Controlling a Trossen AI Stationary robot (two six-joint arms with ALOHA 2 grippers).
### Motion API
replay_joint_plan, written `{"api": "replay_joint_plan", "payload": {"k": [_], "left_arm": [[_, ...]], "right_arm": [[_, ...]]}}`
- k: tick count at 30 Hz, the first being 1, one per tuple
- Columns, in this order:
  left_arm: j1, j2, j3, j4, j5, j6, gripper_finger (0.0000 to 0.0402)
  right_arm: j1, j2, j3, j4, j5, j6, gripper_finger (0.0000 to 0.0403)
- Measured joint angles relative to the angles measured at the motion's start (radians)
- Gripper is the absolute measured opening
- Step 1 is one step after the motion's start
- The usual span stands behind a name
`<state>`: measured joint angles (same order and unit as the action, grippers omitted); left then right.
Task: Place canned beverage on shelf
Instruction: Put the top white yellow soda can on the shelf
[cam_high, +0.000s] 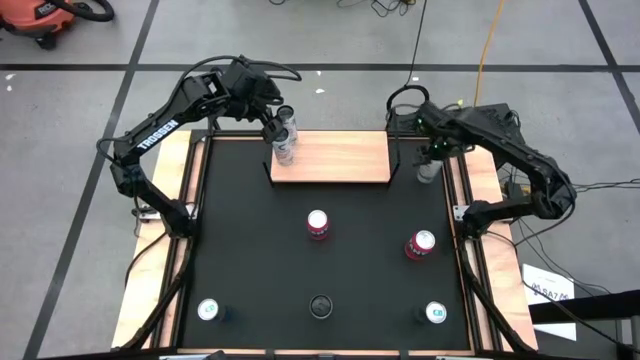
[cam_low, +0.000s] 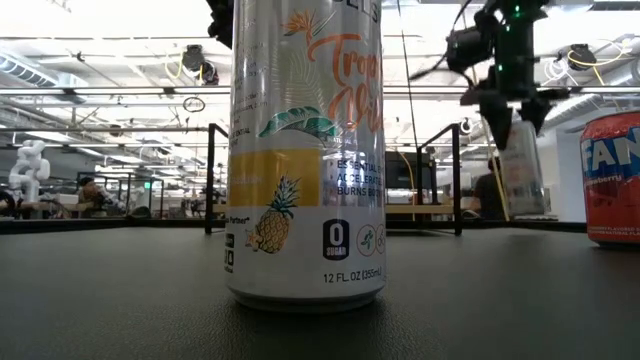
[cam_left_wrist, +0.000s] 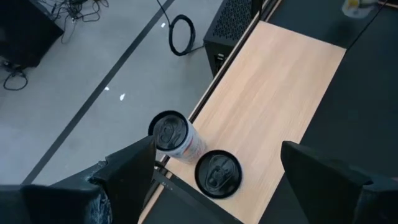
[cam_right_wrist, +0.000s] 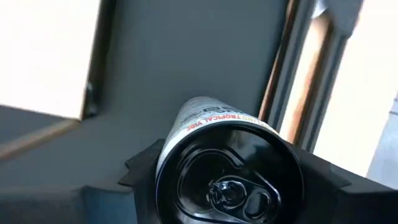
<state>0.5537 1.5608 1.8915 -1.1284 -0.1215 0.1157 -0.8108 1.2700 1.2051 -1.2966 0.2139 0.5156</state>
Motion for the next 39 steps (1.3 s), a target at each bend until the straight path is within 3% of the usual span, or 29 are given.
{"api": "replay_joint_plan", "payload": {"k": [8, 15, 20, 30, 39], "left_arm": [[0.000, 0.000, 0.000, -0.002, -0.001, 0.005, 0.0343], [0.001, 0.000, 0.000, 0.014, 0.025, 0.055, 0.0343], [0.001, 0.000, 0.000, 0.083, 0.118, 0.075, 0.0343], [0.000, 0.000, 0.000, 0.079, 0.143, 0.039, 0.0343], [-0.010, 0.000, 0.000, 0.006, 0.141, 0.004, 0.0343]], "right_arm": [[0.003, -0.004, 0.276, 0.040, 0.127, -0.074, 0.0246], [0.062, 0.022, 0.436, 0.203, 0.078, -0.234, 0.0246], [0.150, 0.081, 0.498, 0.312, 0.011, -0.302, 0.0246], [0.267, 0.327, 0.510, 0.344, -0.019, -0.435, 0.0246], [0.322, 0.553, 0.725, 0.205, -0.091, -0.533, 0.0247]]}}
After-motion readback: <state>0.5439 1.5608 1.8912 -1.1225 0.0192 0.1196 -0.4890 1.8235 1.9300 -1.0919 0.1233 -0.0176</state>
